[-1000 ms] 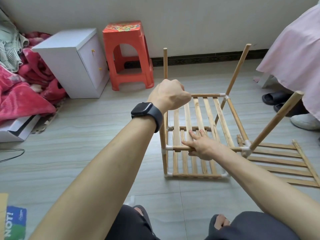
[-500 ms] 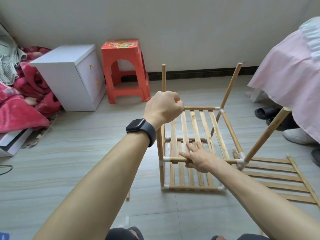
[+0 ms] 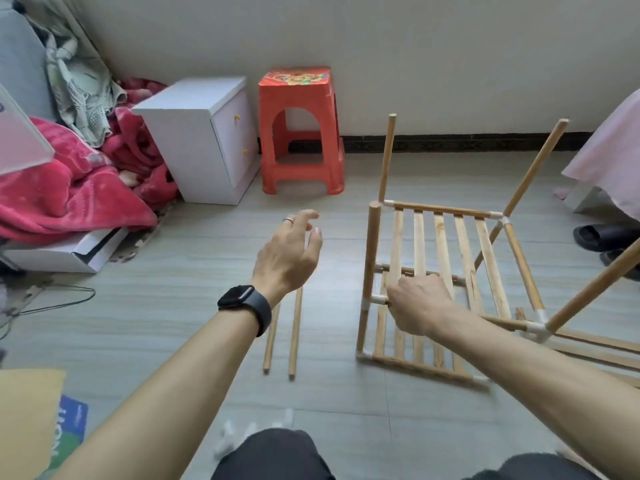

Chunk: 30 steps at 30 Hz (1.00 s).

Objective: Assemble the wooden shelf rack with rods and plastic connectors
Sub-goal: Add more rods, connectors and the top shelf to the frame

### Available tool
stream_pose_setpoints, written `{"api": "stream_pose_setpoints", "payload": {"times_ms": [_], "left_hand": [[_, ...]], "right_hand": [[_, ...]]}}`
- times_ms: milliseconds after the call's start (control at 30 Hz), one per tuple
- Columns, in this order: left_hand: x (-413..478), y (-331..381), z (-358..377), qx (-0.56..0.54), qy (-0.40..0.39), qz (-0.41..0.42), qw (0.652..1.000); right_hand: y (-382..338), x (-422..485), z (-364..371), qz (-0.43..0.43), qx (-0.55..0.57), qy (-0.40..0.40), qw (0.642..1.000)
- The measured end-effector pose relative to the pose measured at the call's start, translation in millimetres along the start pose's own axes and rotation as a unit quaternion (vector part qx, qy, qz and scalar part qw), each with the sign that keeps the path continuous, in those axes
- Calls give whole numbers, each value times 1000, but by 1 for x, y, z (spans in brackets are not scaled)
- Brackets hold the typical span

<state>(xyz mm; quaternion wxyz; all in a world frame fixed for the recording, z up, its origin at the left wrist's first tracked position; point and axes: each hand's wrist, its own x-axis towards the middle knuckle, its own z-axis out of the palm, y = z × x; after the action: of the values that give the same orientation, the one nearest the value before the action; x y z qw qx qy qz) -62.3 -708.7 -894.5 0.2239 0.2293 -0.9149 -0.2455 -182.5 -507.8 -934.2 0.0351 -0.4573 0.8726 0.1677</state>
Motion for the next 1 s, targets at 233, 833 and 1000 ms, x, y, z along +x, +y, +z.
{"api": "stream_pose_setpoints", "payload": {"times_ms": [233, 833, 1000], "left_hand": [[-88, -125, 18, 95, -191, -212, 954], [-215, -244, 152, 213, -554, -201, 780], [-201, -260, 156, 191, -569, -227, 767]], "right_hand": [[-76, 37, -7, -126, 16, -50, 991], [-264, 78, 203, -123, 285, -404, 860], [-274, 82, 213, -101, 297, -374, 873]]}}
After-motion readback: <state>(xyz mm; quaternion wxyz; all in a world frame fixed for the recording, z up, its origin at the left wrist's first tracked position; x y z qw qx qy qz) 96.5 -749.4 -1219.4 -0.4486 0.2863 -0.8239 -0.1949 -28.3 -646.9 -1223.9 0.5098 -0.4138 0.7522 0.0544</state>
